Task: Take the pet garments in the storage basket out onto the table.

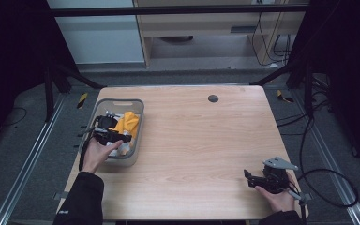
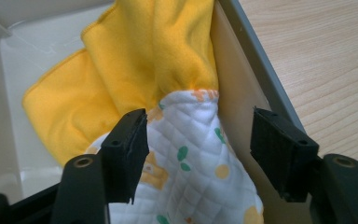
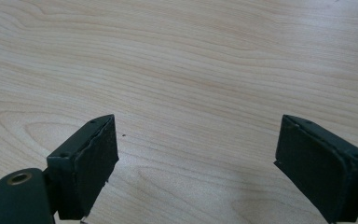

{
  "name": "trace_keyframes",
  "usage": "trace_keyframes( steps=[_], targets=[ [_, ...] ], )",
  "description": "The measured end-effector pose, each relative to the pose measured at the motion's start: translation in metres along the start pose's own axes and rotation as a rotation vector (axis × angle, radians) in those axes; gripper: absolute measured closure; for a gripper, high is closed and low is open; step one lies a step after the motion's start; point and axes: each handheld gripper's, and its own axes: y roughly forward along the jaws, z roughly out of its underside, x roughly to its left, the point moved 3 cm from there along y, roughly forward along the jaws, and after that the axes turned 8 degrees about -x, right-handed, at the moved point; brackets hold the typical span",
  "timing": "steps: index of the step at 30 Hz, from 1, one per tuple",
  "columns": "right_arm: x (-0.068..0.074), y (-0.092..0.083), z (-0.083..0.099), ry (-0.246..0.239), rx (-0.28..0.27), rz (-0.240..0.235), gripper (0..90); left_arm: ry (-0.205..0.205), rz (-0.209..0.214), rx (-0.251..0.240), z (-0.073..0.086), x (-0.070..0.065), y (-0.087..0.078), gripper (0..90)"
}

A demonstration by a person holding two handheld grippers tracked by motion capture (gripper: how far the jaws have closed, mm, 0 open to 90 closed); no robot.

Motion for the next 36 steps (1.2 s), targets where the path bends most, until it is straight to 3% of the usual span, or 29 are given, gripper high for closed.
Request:
trace_keyframes(
  steps=[5, 24, 36],
  targets=[
    [0.0, 0.0, 0.0, -0.005, 0.002, 0.001, 12.7, -0.012, 0.014, 0.032, 0.002, -0.002, 0.006, 43.9],
    [0.0, 0.001, 0.001, -0.019, 0.009, -0.004, 12.6, -0.011, -0.045, 0.084, 0.008, 0.0, 0.014, 75.1],
    [0.0, 0.001, 0.001, -0.018, 0.009, -0.004, 12.6, -0.011, -0.054, 0.067, 0.006, 0.002, 0.004, 80.4]
  ],
)
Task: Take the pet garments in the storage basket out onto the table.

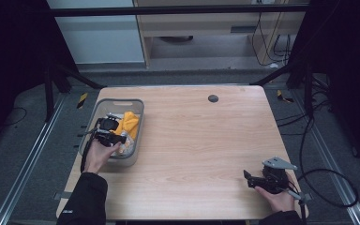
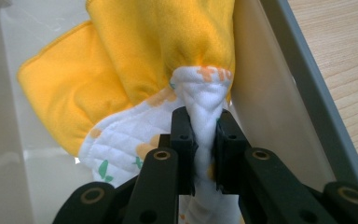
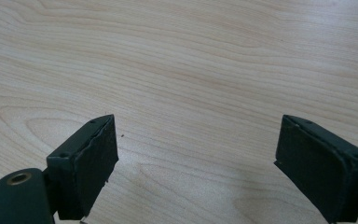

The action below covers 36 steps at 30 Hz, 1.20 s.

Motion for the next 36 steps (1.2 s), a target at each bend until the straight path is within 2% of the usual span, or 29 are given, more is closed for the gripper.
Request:
trace_keyframes(
  steps=[8, 21, 36],
  targets=[
    [0.0, 0.0, 0.0, -0.001, 0.0, 0.001, 12.6, -0.008, -0.003, -0.034, -0.003, 0.003, -0.016, 80.9],
    [0.001, 0.0, 0.0, 0.002, 0.0, 0.0, 12.6, 0.008, 0.002, -0.067, -0.009, 0.003, -0.039, 81.5],
    [0.0, 0.0, 0.0, -0.001, 0.0, 0.0, 12.6, 0.009, -0.01, -0.093, -0.014, 0.008, -0.057, 81.9]
  ],
)
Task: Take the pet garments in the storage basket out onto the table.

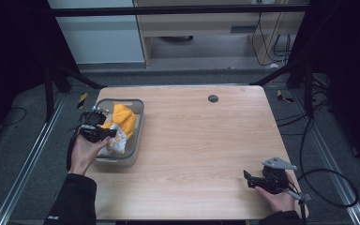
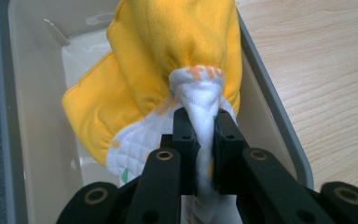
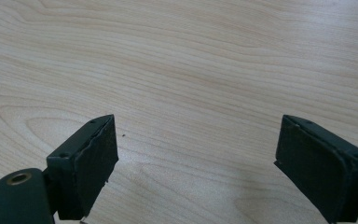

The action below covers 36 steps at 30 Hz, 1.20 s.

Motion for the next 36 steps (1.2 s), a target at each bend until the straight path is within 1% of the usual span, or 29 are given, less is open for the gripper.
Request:
trace_keyframes(
  steps=[6, 11, 19, 20, 22, 23, 26, 35, 36],
  targets=[
    [0.0, 0.0, 0.0, 0.0, 0.0, -0.001, 12.6, -0.002, 0.007, 0.002, -0.001, 0.001, -0.004, 81.9],
    [0.0, 0.0, 0.0, -0.001, -0.001, 0.0, 12.6, 0.01, 0.012, 0.004, -0.002, 0.0, -0.007, 81.9],
    [0.0, 0.0, 0.0, 0.001, 0.0, -0.001, 12.6, 0.02, 0.023, -0.016, -0.008, -0.003, -0.016, 82.0],
    [0.0, 0.0, 0.0, 0.001, -0.001, -0.001, 12.6, 0.018, 0.025, -0.019, -0.008, -0.004, -0.017, 81.9],
    [0.0, 0.0, 0.0, 0.001, 0.0, 0.0, 12.6, 0.029, 0.025, -0.015, -0.009, -0.005, -0.019, 81.9],
    [0.0, 0.0, 0.0, -0.001, 0.0, 0.0, 12.6, 0.025, 0.027, -0.019, -0.009, -0.006, -0.02, 82.0],
    [0.0, 0.0, 0.0, -0.001, 0.0, 0.0, 12.6, 0.034, 0.035, -0.019, -0.01, -0.009, -0.022, 82.0],
    [0.001, -0.001, 0.0, 0.004, 0.001, -0.001, 12.6, 0.059, 0.07, -0.03, -0.012, -0.019, -0.031, 81.9],
    [0.0, 0.0, 0.0, -0.001, -0.001, 0.001, 12.6, 0.062, 0.074, -0.032, -0.012, -0.02, -0.032, 81.9]
  ],
)
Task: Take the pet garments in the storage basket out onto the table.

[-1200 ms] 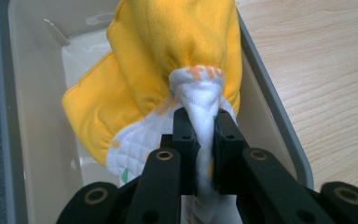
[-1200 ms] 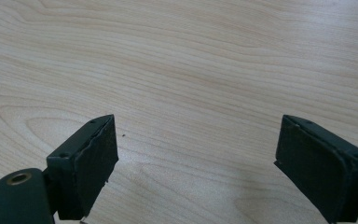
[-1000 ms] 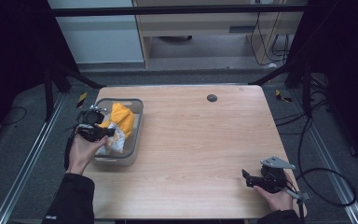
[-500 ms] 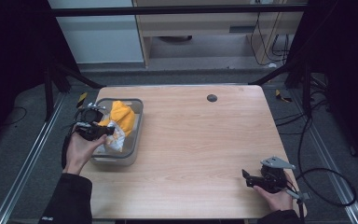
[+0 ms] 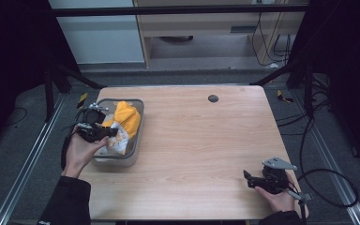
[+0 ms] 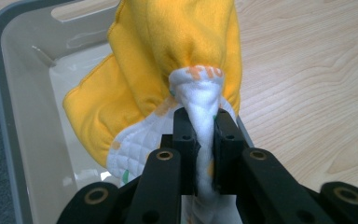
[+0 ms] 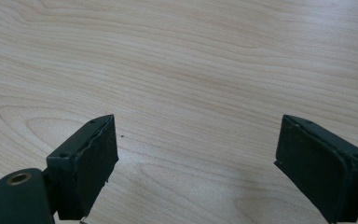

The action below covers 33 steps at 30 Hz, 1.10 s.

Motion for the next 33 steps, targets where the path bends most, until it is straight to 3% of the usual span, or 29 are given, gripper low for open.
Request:
trace_keyframes(
  steps=[21, 33],
  targets=[
    [0.0, 0.0, 0.0, 0.006, 0.002, -0.002, 12.6, 0.081, 0.064, -0.016, -0.009, -0.031, -0.016, 82.0],
    [0.0, 0.0, 0.0, 0.001, -0.002, 0.002, 12.6, 0.137, 0.127, -0.027, -0.017, -0.058, -0.023, 81.9]
  ],
)
